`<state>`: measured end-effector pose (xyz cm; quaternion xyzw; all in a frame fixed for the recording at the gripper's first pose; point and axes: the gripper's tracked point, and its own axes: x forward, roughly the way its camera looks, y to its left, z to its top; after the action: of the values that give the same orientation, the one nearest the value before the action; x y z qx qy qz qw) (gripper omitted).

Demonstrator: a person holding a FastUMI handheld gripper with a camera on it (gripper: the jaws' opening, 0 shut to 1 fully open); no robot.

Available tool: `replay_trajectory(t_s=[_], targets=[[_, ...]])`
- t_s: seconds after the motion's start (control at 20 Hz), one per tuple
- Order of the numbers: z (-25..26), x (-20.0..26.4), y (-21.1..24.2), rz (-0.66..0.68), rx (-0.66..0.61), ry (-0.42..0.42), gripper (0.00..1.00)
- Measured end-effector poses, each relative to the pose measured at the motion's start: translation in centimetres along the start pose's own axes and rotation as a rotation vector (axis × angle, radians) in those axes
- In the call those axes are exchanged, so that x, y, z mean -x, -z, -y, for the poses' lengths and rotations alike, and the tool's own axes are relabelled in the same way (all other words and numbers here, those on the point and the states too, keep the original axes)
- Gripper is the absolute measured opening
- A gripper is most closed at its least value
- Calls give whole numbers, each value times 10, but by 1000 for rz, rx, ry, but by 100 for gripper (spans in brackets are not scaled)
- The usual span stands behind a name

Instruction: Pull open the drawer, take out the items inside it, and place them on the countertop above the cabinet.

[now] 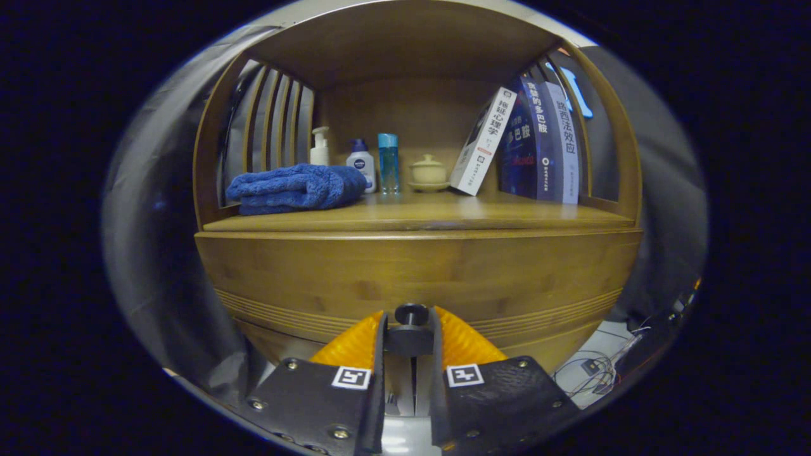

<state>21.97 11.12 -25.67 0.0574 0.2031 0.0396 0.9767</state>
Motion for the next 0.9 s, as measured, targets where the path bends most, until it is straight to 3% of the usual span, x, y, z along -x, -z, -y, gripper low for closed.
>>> replay_trajectory(t_s=[0.1,0.9], targets=[[-1,7,2,3,-39,-1,30],[-2,114,30,-4,-5,-1,29]])
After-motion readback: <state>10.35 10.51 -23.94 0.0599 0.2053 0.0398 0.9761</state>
